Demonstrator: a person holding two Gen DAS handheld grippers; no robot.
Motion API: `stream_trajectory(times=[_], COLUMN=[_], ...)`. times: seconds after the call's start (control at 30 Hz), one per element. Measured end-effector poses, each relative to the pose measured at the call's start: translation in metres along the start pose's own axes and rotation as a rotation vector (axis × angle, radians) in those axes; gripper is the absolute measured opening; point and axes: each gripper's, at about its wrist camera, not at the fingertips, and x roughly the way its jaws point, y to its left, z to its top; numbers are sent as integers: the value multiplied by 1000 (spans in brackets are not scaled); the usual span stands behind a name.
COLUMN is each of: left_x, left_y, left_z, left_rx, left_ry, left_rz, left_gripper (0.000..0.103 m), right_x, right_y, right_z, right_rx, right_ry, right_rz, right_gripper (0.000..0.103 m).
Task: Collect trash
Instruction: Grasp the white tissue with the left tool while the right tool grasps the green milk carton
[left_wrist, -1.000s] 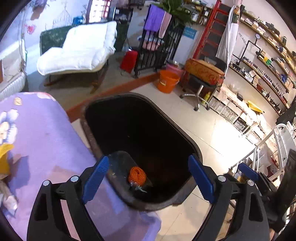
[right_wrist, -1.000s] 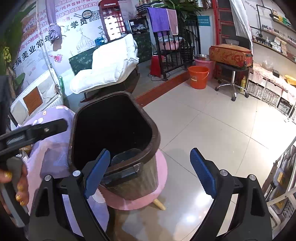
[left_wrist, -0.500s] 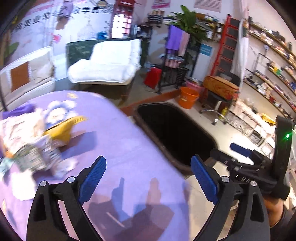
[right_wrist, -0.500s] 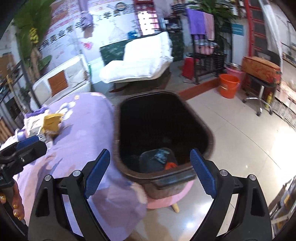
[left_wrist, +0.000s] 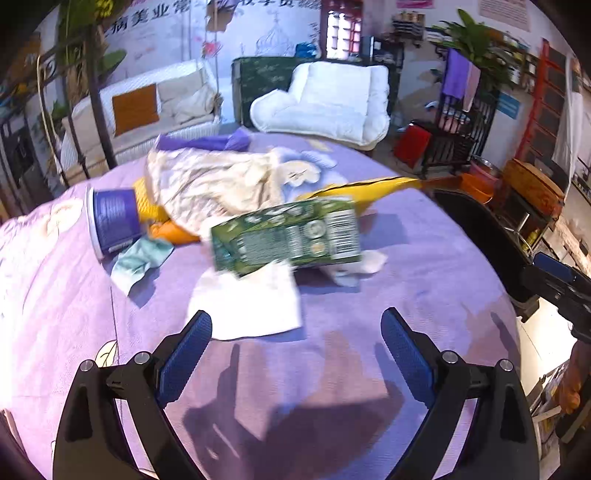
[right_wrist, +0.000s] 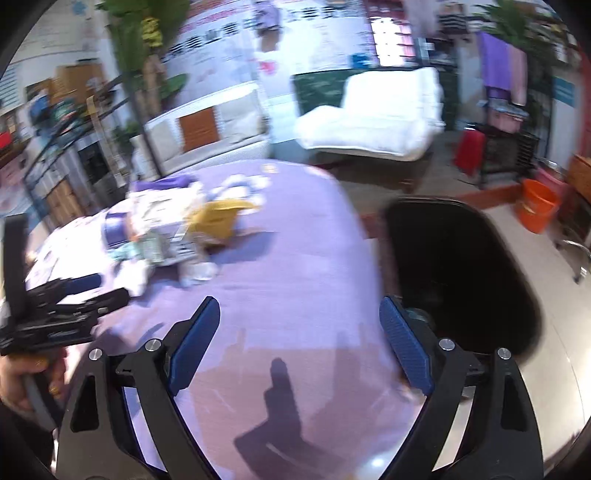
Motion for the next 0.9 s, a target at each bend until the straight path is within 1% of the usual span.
stream_trajectory(times=[0.13,0.27,0.3,0.33,0.37,0.4,0.43,0.5,0.57,0.67,0.73,0.83,0.9], left_x=[19,37,39,37,37,35,33,28,23,8,-1,-13,-18], left_y=[21,38,41,46,49,53,57,61,65,70,74,77,76], left_z=[5,9,7,4,3,2,-1,-5,-9,-13,-16,-19,-19], left_rx=[-25,-54,-64,-76,-92,-116,-141,-163,-177,-196,-206,-216,-215], left_ry=[54,87,90,85,84,84,78,73,62,26,14,-11,-20], left_rz=[0,-10,-1,-7,-25,-44,-61,-78,-78,-86,-84,-87,-84], left_gripper=[92,92,88,82,69,58,53,25,17,13,12,12,12], right_x=[16,30,34,38,42,47,53,64,77,96,109,123,131], right_y=[33,61,67,72,75,80,86,94,102,104,105,109,113], right_z=[8,15,15,16,17,18,20,22,27,35,40,47,51], right_rx=[-55,-122,-135,-142,-150,-163,-182,-215,-235,-228,-225,-233,-242], right_ry=[22,54,68,79,90,101,115,128,148,179,204,215,225], right_rz=[98,196,224,246,268,287,304,309,319,333,347,356,358], right_gripper=[87,87,87,87,87,87,87,87,87,87,87,87,83])
